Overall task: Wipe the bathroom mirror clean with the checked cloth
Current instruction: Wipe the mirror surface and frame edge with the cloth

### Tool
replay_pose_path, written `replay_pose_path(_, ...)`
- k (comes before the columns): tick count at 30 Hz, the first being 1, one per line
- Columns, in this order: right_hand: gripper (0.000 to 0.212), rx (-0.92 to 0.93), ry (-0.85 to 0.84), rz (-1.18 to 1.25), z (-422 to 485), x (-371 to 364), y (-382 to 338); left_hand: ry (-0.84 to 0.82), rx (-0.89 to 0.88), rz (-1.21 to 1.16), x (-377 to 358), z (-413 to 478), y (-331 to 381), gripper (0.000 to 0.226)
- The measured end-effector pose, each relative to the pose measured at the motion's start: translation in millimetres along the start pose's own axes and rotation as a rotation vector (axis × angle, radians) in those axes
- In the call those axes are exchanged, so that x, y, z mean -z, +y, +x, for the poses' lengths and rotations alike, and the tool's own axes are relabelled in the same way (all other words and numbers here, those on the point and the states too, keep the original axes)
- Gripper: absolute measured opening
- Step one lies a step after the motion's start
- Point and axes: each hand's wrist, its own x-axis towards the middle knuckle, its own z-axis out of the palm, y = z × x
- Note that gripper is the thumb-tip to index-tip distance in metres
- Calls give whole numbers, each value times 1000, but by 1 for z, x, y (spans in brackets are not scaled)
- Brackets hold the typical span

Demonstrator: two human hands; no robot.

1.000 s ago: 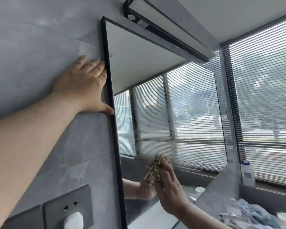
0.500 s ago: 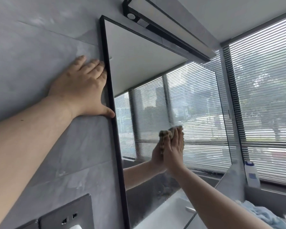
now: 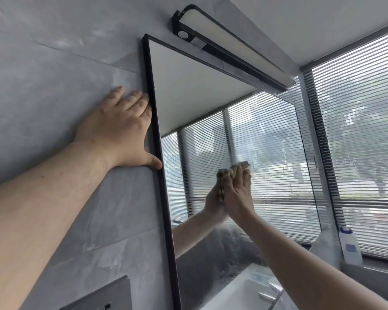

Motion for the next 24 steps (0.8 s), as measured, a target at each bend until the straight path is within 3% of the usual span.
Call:
replay_pose_path(3,75,203,-94,-13,3,14,-69,0,-1,-6,0,1,0,143)
replay_pose_path(5,76,246,-112,59,15,19,-113,-9,-3,-7,-1,1,0,143)
replay_pose_path(8,89,111,-78,220,37,16,-161,-6,-4,-4,-2,1,0,143)
replay_pose_path(10,79,29,-20,248,48,11,-169,-4,-4,-4,-2,1,0,143)
replay_pose_path(14,67,-70,58,162,58,11,-124,-16,-3,12,-2,0,0,147)
replay_pose_path(21,54,-452,113,1,52,8,40,-43,-5,25,-1,1,0,147)
replay_pose_path(24,54,-449,78,-61,43,9,75,-41,-5,22,-3,2,0,148)
